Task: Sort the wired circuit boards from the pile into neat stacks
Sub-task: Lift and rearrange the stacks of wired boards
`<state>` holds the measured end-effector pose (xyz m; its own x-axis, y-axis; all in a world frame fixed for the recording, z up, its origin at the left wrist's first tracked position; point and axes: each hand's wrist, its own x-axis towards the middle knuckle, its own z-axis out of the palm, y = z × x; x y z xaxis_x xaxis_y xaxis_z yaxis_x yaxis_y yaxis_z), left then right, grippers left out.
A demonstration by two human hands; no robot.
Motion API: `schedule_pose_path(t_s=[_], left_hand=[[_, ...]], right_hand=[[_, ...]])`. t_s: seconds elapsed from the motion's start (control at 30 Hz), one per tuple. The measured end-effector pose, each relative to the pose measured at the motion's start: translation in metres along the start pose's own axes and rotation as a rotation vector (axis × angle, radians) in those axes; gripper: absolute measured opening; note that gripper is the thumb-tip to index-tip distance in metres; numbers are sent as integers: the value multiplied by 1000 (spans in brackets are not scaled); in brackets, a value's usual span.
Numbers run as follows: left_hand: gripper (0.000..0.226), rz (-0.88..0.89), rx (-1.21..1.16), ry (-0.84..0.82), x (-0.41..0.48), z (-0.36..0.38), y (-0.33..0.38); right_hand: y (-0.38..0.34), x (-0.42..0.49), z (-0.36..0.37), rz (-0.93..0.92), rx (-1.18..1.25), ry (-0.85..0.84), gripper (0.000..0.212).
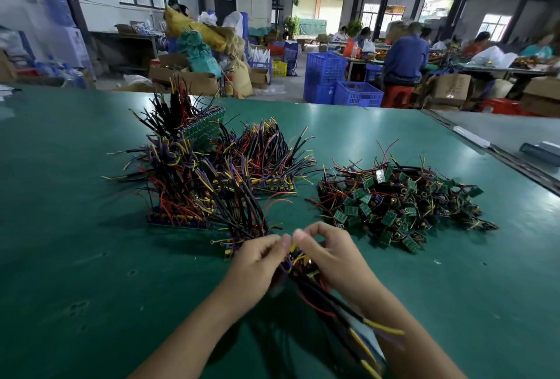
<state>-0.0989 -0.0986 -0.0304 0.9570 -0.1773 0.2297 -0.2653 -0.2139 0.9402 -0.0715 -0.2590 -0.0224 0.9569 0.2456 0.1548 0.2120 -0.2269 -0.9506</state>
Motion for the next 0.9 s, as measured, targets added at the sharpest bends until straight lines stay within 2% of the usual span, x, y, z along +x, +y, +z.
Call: schedule_pose_path(t_s=[0.1,0.23,0.3,0.37,0.43,0.6,0.7,0.8,0.9], left_hand=[[35,10,-101,75,0,0,1],[34,-96,-416,230,3,5,1],[36,-164,-529,281,4,7,1],[35,-125,-443,323,3,7,0],[37,-28,-279,324,1,6,2],[70,79,-74,235,1,6,-3],[69,95,-28,191,-1,6,-4],[56,58,-124,265,0,6,0],[66,3,-310,391,3,13,0]], right_hand=[[-1,2,-3,35,103,18,68],[1,2,-11,208,259,-223,65],[2,0,-11,161,328,-315,56],[0,-2,-7,134,362,-318,45],[-2,-2,-4,137,324,-267,42],[0,-1,4,18,222,-261,42],[-4,-1,8,36,243,-296,43],[-5,2,11,183,415,-245,65],[-1,-1,15,290,774,-317,68]])
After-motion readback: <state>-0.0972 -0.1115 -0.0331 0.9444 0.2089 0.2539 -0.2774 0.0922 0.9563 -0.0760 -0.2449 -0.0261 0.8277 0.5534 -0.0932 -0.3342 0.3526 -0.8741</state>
